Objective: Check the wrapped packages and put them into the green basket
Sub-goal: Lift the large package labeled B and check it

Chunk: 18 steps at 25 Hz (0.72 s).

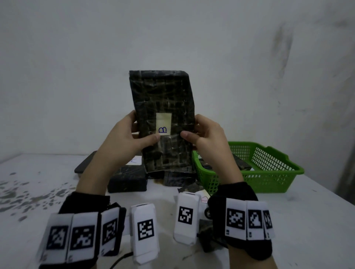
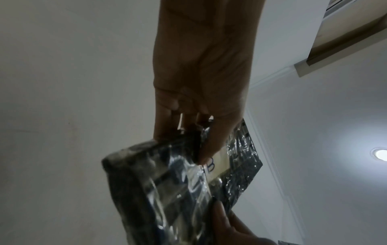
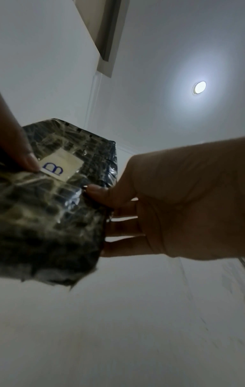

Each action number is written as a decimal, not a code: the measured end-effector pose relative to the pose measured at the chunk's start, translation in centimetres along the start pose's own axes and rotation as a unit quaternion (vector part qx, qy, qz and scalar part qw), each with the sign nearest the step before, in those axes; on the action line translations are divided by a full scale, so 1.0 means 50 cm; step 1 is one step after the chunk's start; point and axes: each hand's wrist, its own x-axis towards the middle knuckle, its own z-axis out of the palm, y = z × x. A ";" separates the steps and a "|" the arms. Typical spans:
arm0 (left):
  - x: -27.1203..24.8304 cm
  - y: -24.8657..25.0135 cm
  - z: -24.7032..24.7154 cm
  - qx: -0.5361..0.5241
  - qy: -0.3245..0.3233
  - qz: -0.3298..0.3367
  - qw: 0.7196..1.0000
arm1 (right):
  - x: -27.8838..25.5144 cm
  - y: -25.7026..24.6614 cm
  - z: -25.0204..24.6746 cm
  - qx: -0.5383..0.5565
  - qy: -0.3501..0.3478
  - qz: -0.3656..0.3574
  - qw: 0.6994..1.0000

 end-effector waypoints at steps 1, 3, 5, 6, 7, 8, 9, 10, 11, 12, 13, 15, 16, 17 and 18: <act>0.002 -0.003 -0.001 0.000 0.015 0.000 1.000 | -0.001 0.000 0.000 -0.001 -0.008 0.002 1.000; 0.005 -0.005 -0.002 0.002 0.047 -0.001 0.999 | -0.003 -0.001 0.000 0.006 -0.037 0.012 0.999; 0.008 -0.009 -0.004 -0.009 0.081 -0.004 0.997 | -0.004 0.002 -0.003 -0.003 -0.071 0.038 0.997; 0.009 -0.008 -0.005 -0.032 0.090 -0.010 0.995 | -0.005 0.003 -0.003 -0.009 -0.090 0.050 0.995; 0.009 -0.006 -0.006 -0.056 0.091 -0.015 0.994 | -0.007 0.002 -0.002 -0.007 -0.103 0.057 0.993; 0.009 -0.006 -0.006 -0.072 0.084 -0.018 0.994 | -0.008 0.001 -0.001 0.008 -0.106 0.057 0.993; 0.009 -0.005 -0.006 -0.078 0.073 -0.021 0.994 | -0.009 -0.002 0.001 0.033 -0.096 0.054 0.993; 0.009 -0.005 -0.005 -0.081 0.065 -0.025 0.994 | -0.008 -0.003 0.004 0.063 -0.079 0.050 0.994; 0.008 -0.006 -0.004 -0.082 0.062 -0.030 0.994 | -0.006 -0.004 0.006 0.082 -0.060 0.046 0.994; 0.009 -0.005 -0.001 -0.080 0.067 -0.034 0.994 | -0.003 -0.003 0.009 0.083 -0.041 0.038 0.995; 0.009 -0.003 0.000 -0.075 0.081 -0.036 0.993 | 0.000 -0.001 0.010 0.070 -0.023 0.027 0.997; 0.009 0.003 0.001 -0.076 0.124 -0.026 0.989 | 0.001 0.001 0.006 0.041 0.001 0.011 0.999; 0.009 0.004 -0.002 -0.074 0.150 -0.014 0.986 | 0.000 0.002 0.002 0.035 0.005 0.007 0.999; 0.007 0.004 -0.007 -0.062 0.172 0.000 0.983 | -0.001 0.003 -0.003 0.032 0.004 0.004 0.999; 0.004 0.005 -0.012 -0.038 0.182 0.013 0.983 | -0.002 0.003 -0.007 0.029 0.001 0.003 1.000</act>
